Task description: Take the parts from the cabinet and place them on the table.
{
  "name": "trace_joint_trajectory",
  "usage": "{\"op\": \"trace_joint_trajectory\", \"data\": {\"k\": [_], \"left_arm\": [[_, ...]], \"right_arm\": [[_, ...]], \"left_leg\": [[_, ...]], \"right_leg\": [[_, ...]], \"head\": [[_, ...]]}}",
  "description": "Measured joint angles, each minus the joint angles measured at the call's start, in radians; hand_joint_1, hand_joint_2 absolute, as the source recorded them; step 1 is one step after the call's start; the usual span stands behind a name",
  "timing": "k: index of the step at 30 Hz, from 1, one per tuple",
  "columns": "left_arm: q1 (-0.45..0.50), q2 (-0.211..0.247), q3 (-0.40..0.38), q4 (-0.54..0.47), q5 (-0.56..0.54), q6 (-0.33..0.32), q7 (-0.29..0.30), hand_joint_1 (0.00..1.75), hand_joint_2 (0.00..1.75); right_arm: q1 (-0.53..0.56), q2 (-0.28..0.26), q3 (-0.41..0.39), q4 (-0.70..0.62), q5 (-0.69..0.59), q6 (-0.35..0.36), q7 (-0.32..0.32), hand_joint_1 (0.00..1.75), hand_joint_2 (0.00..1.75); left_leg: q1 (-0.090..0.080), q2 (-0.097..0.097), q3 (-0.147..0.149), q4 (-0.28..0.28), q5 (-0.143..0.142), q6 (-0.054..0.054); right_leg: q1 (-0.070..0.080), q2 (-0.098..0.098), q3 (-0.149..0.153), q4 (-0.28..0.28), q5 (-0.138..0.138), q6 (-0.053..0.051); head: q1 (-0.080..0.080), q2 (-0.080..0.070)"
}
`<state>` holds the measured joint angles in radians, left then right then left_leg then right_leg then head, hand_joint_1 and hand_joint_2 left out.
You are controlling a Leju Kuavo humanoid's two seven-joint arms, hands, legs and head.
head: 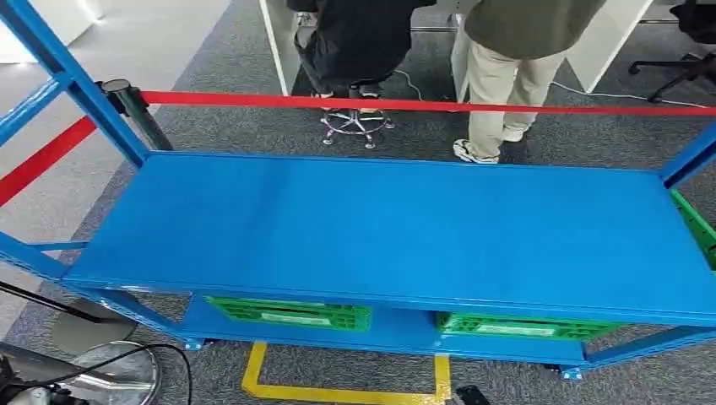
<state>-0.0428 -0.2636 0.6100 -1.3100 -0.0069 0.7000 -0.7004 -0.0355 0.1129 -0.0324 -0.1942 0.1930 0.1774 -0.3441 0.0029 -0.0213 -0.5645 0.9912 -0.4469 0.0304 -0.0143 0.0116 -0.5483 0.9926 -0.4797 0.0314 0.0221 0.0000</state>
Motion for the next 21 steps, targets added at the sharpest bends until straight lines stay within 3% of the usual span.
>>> {"op": "trace_joint_trajectory", "data": {"k": [4, 6, 7, 8, 9, 13, 14, 15, 16, 21], "left_arm": [[-0.002, 0.0, -0.001, 0.0, -0.007, 0.0, 0.0, 1.75, 1.75], [-0.002, -0.001, -0.001, 0.0, -0.017, 0.0, 0.0, 1.75, 1.75], [-0.001, -0.002, -0.001, 0.0, -0.022, 0.0, 0.0, 1.75, 1.75], [-0.001, -0.003, -0.001, 0.0, -0.026, 0.0, 0.0, 1.75, 1.75], [-0.001, -0.003, -0.001, 0.0, -0.03, 0.0, 0.0, 1.75, 1.75], [-0.001, -0.003, -0.001, -0.002, -0.038, 0.0, 0.0, 1.75, 1.75], [-0.001, -0.006, -0.001, -0.003, -0.039, 0.0, 0.0, 1.75, 1.75], [-0.001, -0.008, 0.0, -0.005, -0.041, 0.0, 0.0, 1.75, 1.75], [-0.001, -0.009, 0.0, -0.005, -0.043, 0.0, 0.0, 1.75, 1.75], [-0.001, -0.01, 0.0, -0.005, -0.05, 0.0, 0.0, 1.75, 1.75]], "right_arm": [[0.001, 0.0, 0.0, 0.0, 0.0, -0.003, 0.0, 0.0, 1.75], [0.0, 0.0, 0.0, 0.0, -0.001, -0.004, -0.002, 0.0, 1.75], [0.001, -0.001, -0.001, 0.0, -0.002, -0.003, -0.003, 0.0, 1.75], [0.001, -0.001, -0.002, 0.0, -0.004, 0.001, -0.005, 0.0, 1.75], [0.001, -0.001, -0.004, 0.0, -0.007, 0.006, -0.009, 0.0, 1.75], [0.001, -0.001, -0.008, 0.0, -0.011, 0.01, -0.019, 0.0, 1.75], [0.001, -0.001, -0.01, 0.0, -0.011, 0.009, -0.021, 0.0, 1.75], [0.0, -0.001, -0.011, 0.0, -0.009, 0.008, -0.023, 0.0, 1.75], [0.001, -0.001, -0.011, 0.0, -0.007, 0.007, -0.026, 0.0, 1.75], [0.001, -0.001, -0.016, 0.0, -0.011, 0.018, -0.037, 0.0, 1.75]], "left_leg": [[0.004, 0.0, 0.003, -0.004, 0.0, 0.004], [0.007, 0.0, 0.003, -0.004, 0.001, -0.001], [0.009, 0.0, 0.003, -0.005, 0.001, -0.01], [0.011, 0.0, 0.002, -0.003, -0.002, -0.019], [0.01, 0.0, 0.001, 0.0, -0.004, -0.013], [0.006, 0.0, 0.0, -0.001, -0.004, -0.013], [0.009, 0.0, 0.0, -0.008, 0.001, -0.049], [0.009, 0.0, 0.0, -0.006, -0.001, -0.055], [0.008, 0.0, 0.0, -0.006, -0.003, -0.047], [0.003, 0.0, -0.004, 0.004, -0.007, -0.037]], "right_leg": [[0.006, 0.001, 0.0, 0.002, -0.002, -0.009], [0.011, 0.0, -0.001, 0.004, -0.004, -0.015], [0.012, 0.0, -0.001, 0.004, -0.004, -0.018], [0.01, 0.0, -0.001, 0.004, -0.004, -0.018], [0.01, 0.0, -0.002, 0.004, -0.004, -0.017], [0.008, 0.0, 0.0, 0.002, -0.002, -0.014], [0.013, 0.001, -0.002, 0.008, -0.008, -0.029], [0.011, -0.001, -0.003, 0.009, -0.007, -0.028], [0.01, -0.001, -0.002, 0.007, -0.007, -0.027], [0.004, -0.001, 0.0, 0.002, -0.003, -0.015]], "head": [[-0.001, 0.0], [-0.001, 0.0], [-0.001, 0.0], [0.0, 0.0], [-0.001, 0.0], [-0.001, 0.0], [0.0, 0.0], [0.001, 0.0], [0.0, 0.0], [0.0, 0.0]]}}
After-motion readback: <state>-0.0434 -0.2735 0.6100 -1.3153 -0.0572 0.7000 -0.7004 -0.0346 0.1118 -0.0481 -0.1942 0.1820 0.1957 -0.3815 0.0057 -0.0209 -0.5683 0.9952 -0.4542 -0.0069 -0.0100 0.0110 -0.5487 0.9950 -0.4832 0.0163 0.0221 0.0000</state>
